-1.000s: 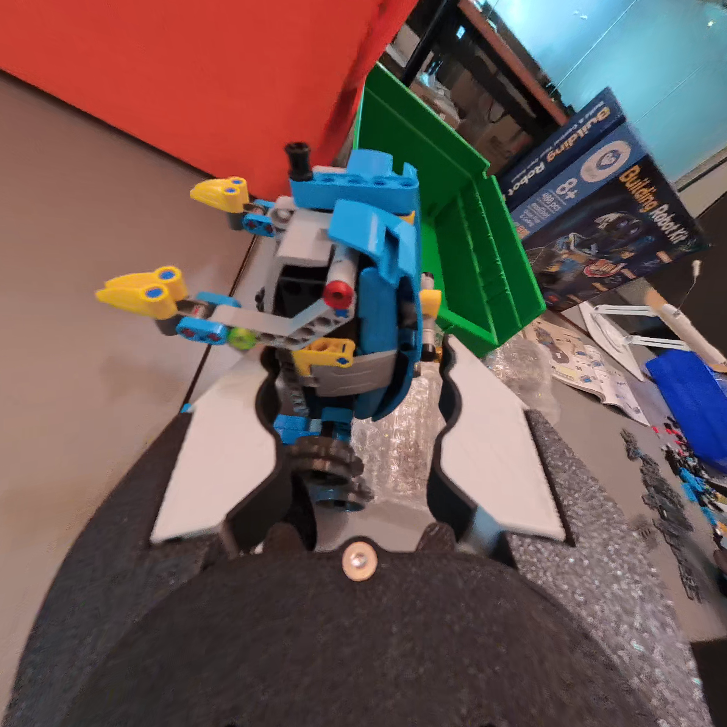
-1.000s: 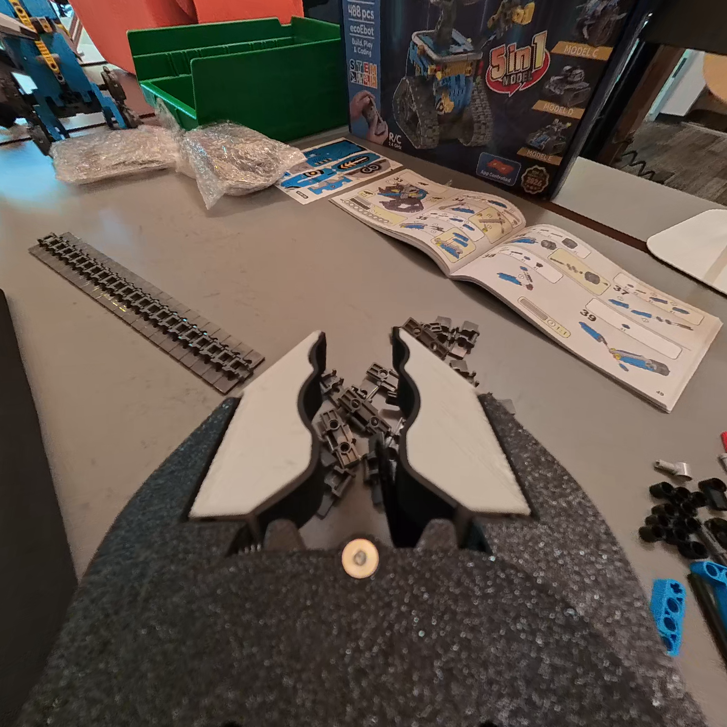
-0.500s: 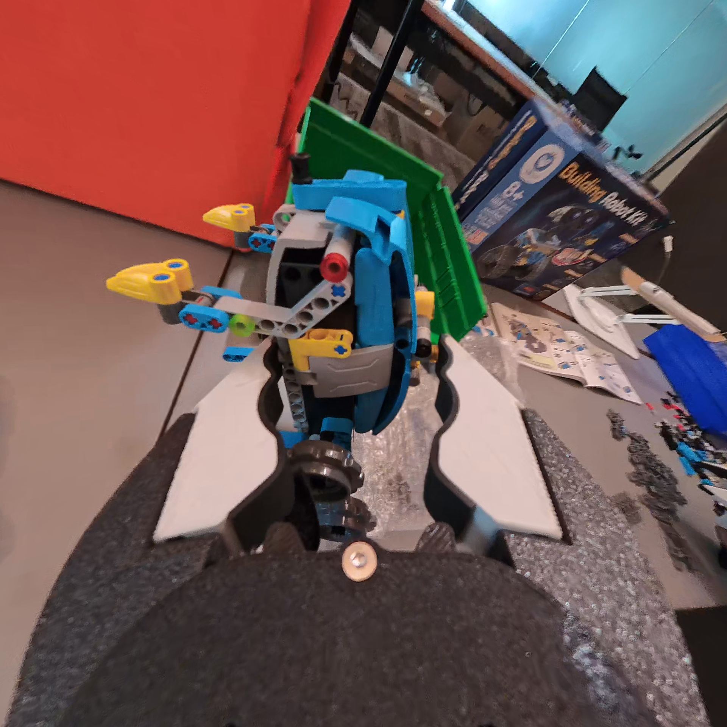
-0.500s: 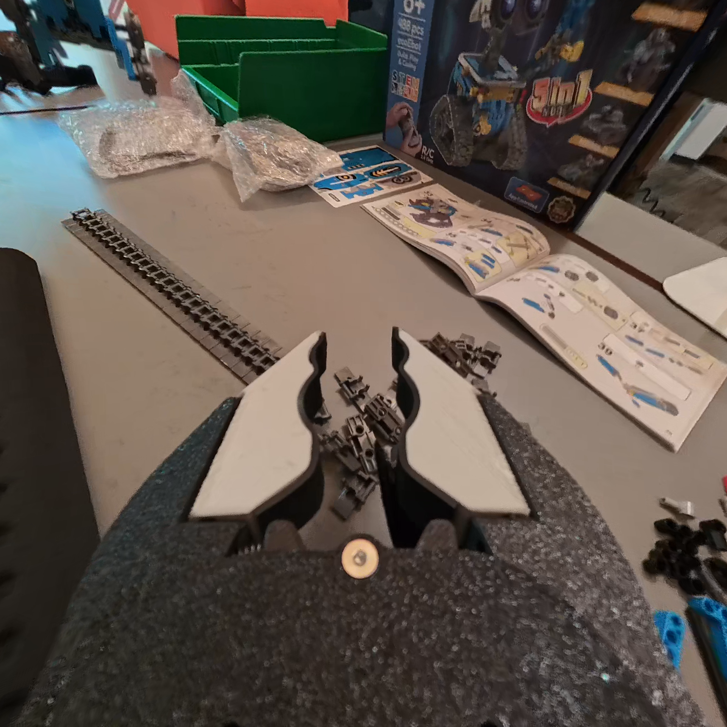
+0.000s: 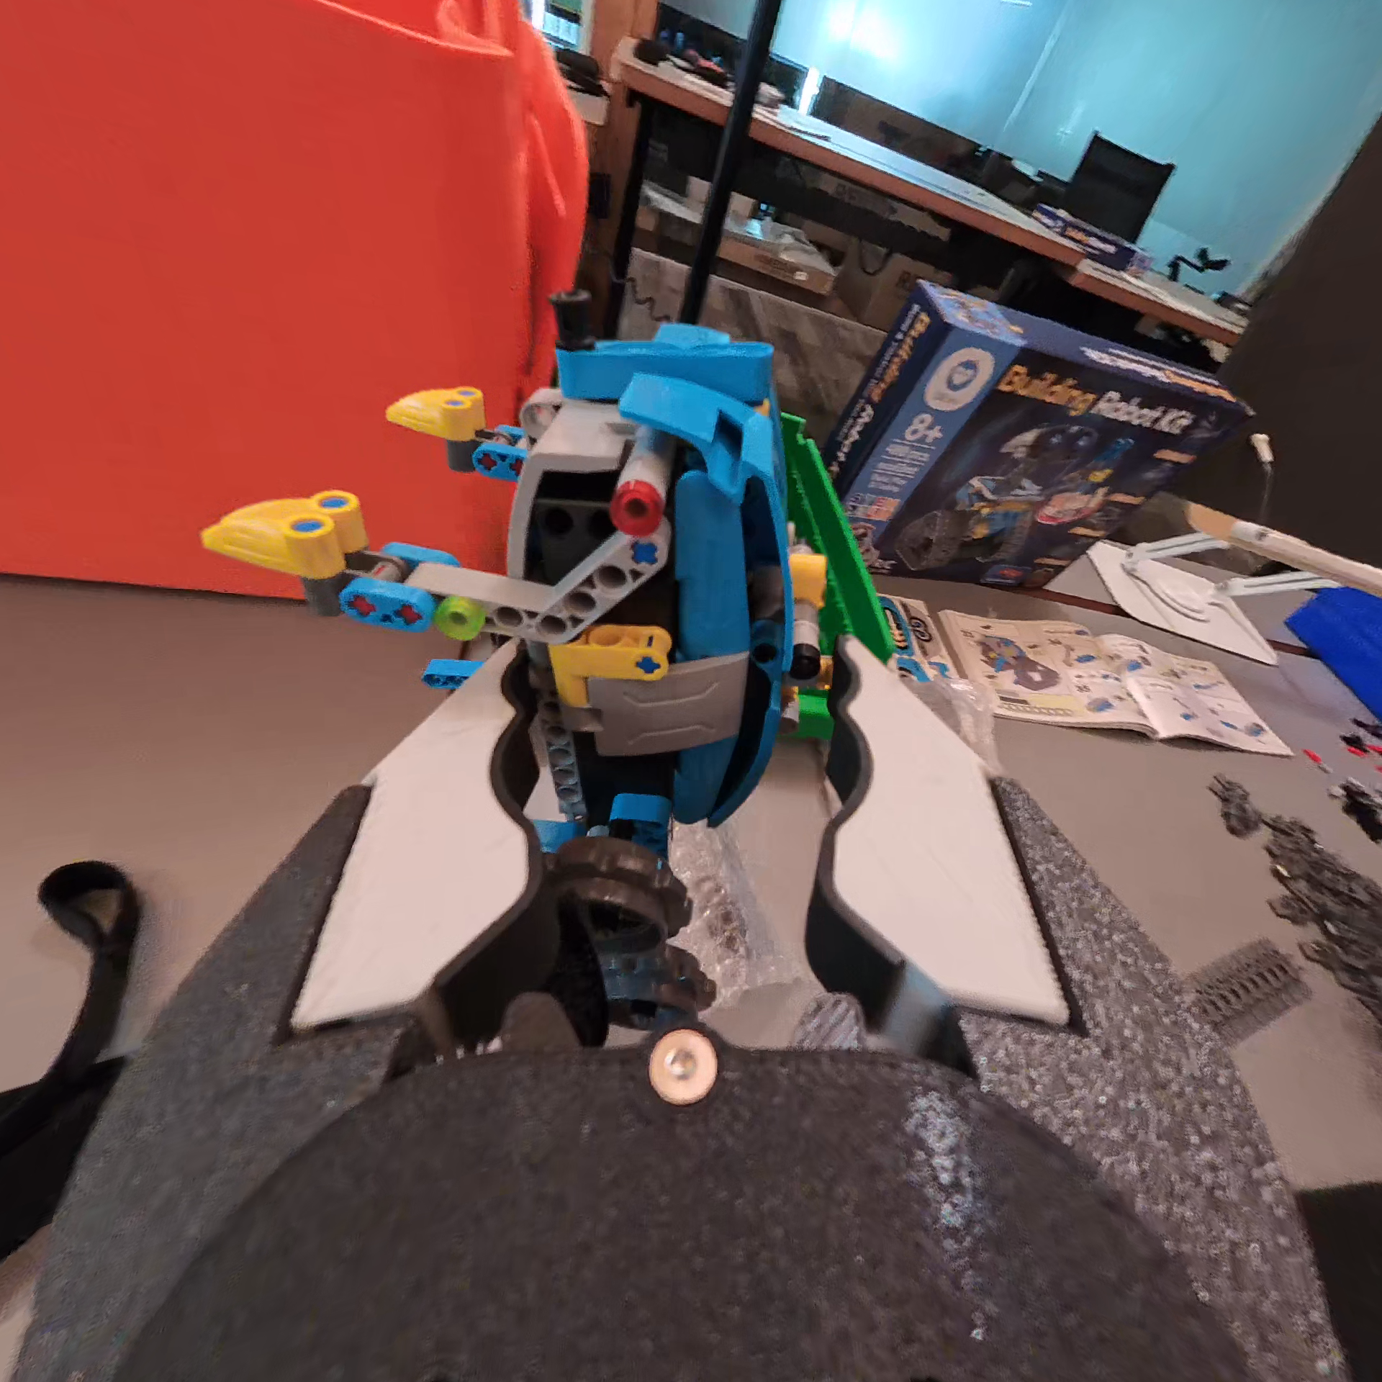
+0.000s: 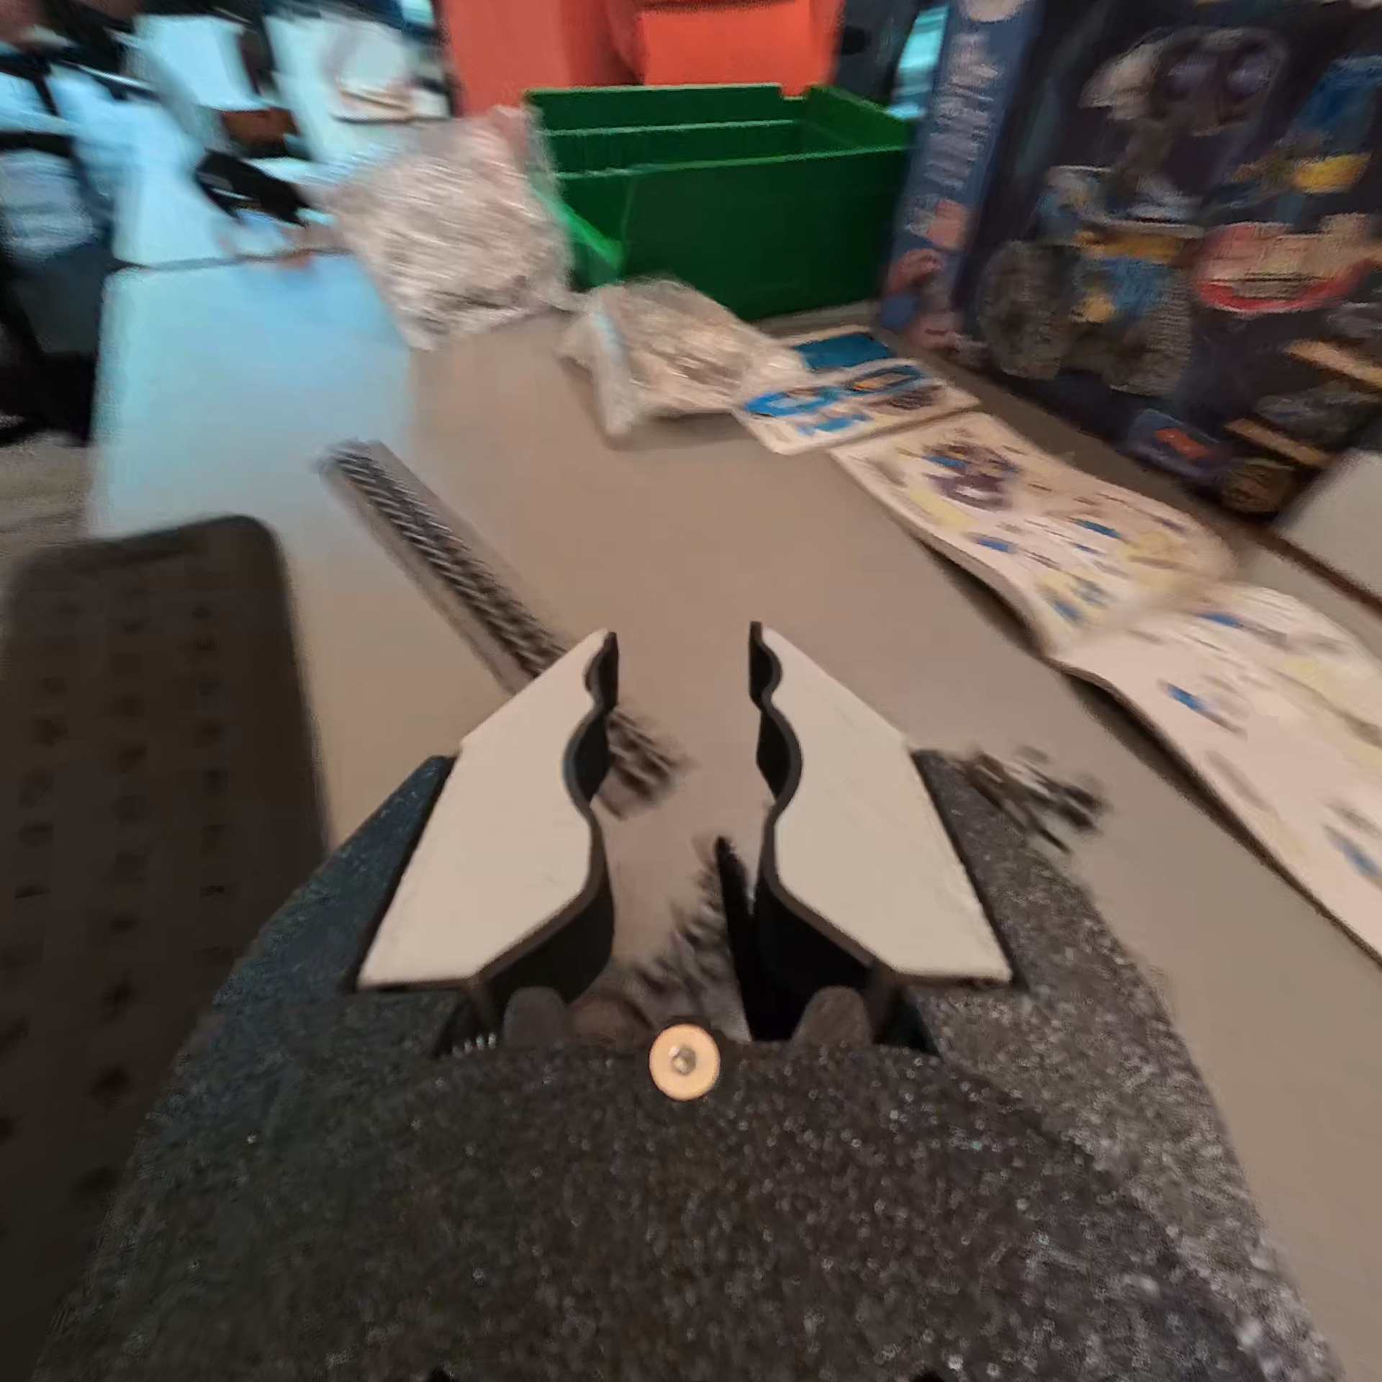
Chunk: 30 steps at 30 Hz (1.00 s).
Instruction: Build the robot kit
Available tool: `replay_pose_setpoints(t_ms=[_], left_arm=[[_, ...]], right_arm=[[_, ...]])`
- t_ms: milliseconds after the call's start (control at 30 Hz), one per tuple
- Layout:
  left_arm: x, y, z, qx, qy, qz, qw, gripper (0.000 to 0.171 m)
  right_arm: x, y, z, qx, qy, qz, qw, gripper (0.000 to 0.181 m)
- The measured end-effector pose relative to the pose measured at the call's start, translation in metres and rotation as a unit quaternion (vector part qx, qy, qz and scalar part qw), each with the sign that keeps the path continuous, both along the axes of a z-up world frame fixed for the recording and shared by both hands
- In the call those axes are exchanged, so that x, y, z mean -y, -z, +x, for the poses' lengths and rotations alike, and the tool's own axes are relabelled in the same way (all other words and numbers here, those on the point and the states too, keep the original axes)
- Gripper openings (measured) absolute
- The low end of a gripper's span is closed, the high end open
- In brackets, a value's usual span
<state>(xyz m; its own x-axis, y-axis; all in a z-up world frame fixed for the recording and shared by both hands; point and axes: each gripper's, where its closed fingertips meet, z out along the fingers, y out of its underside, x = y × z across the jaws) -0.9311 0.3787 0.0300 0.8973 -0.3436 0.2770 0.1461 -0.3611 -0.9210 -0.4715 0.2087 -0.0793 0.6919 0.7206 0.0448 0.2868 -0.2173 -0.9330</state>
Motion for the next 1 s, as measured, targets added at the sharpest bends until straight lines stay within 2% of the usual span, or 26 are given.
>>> replay_pose_setpoints(t_ms=[100,200,233,300,400,433,467,533,633,667,733,833,933,1000], left_arm=[[0.003,-0.003,0.012,0.000,0.019,0.000,1.000,0.079],[0.004,-0.006,0.013,0.000,0.018,0.003,1.000,0.079],[0.005,-0.008,0.012,0.004,0.016,0.004,1.000,0.079],[0.006,-0.011,0.009,0.019,0.014,0.007,1.000,0.079],[0.007,-0.014,0.005,0.045,0.018,0.006,0.999,0.079],[0.008,-0.016,0.003,0.052,0.018,0.007,0.998,0.079],[0.008,-0.016,-0.001,0.055,0.017,0.008,0.998,0.078],[0.009,-0.012,-0.010,0.043,0.014,-0.002,0.999,0.078],[0.004,-0.003,-0.030,0.033,-0.003,0.001,0.999,0.078],[0.002,-0.002,-0.037,0.046,-0.002,0.002,0.999,0.078],[-0.003,-0.001,-0.052,0.070,-0.009,0.003,0.997,0.078],[-0.007,-0.002,-0.069,0.074,-0.025,0.014,0.997,0.078],[0.000,-0.013,-0.069,0.080,-0.040,0.035,0.995,0.078],[0.010,-0.022,-0.060,0.082,-0.041,0.048,0.995,0.079]], right_arm=[[0.010,-0.014,-0.084,-0.003,-0.155,-0.085,0.984,0.056],[-0.015,-0.048,-0.177,-0.020,-0.251,-0.055,0.966,0.052],[-0.030,-0.051,-0.210,-0.013,-0.271,-0.057,0.961,0.052],[-0.052,-0.038,-0.280,0.019,-0.319,-0.098,0.943,0.068],[-0.087,-0.003,-0.372,0.061,-0.354,-0.120,0.925,0.067],[-0.100,0.009,-0.394,0.064,-0.350,-0.122,0.926,0.060],[-0.111,0.025,-0.408,0.082,-0.340,-0.129,0.928,0.053],[-0.117,0.054,-0.424,0.114,-0.328,-0.151,0.925,0.061],[-0.118,0.090,-0.429,0.178,-0.304,-0.151,0.923,0.063],[-0.119,0.087,-0.433,0.170,-0.303,-0.124,0.930,0.054],[-0.119,0.090,-0.434,0.173,-0.299,-0.125,0.930,0.053],[-0.129,0.087,-0.442,0.126,-0.283,-0.162,0.937,0.045],[-0.135,0.076,-0.462,0.071,-0.281,-0.228,0.929,0.055],[-0.131,0.052,-0.467,0.048,-0.306,-0.225,0.924,0.060]])
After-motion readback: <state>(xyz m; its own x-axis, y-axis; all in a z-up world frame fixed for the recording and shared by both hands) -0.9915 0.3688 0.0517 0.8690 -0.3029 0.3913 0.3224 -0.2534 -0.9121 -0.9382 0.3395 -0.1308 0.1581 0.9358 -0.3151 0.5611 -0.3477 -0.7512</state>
